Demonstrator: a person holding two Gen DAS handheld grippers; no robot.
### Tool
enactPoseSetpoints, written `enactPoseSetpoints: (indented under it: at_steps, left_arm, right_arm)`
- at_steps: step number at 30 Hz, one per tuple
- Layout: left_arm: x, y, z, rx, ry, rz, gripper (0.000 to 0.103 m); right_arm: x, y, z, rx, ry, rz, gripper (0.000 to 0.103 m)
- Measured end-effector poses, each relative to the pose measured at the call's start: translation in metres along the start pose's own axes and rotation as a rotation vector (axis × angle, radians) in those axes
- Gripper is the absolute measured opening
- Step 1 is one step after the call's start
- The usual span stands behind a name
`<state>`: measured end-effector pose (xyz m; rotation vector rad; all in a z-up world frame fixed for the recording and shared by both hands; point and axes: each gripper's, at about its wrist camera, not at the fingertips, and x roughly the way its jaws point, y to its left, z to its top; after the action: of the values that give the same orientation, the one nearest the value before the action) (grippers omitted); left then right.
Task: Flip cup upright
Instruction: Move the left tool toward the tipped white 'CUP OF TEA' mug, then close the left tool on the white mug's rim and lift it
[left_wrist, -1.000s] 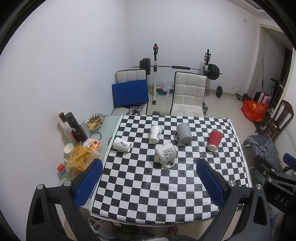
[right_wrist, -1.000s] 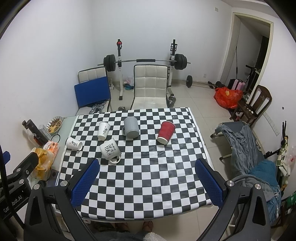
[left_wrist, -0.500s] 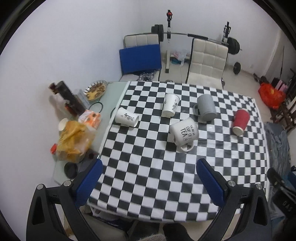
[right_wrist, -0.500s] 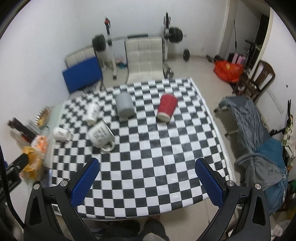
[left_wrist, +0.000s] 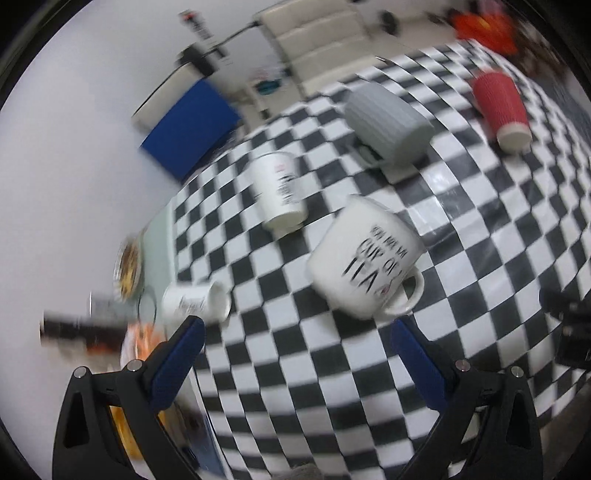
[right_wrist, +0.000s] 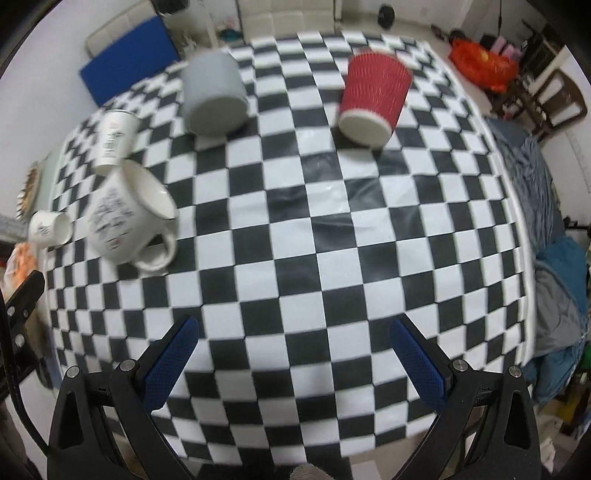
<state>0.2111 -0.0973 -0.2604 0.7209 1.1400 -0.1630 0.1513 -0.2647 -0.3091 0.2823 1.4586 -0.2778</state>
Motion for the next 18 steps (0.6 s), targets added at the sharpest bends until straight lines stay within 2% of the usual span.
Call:
enactPoseSetpoints:
  at_steps: [4, 10, 14, 18]
  left_arm:
    - [0.024, -0.021, 0.018, 0.139, -0.01, -0.006, 0.103]
    - [0.054, -0.048, 0.036, 0.32, -0.011, -0.031, 0.103]
    - [0.07, -0.057, 0.045, 0.385, 0.003, -0.05, 0.103]
    - [0.084, -0.063, 0.047, 0.401, 0.029, -0.068, 0.103]
  right_arm:
    - [0.039, -0.014, 0.012, 0.049, 0.053, 0.016, 0.103]
    - [0.07, -0.029, 0.019, 0.077, 0.094, 0.02, 0.103]
    - [0.084, -0.036, 0.02, 0.087, 0.112, 0.028, 0.103]
    - [0.091, -0.046, 0.02, 0.091, 0.129, 0.042, 0.103]
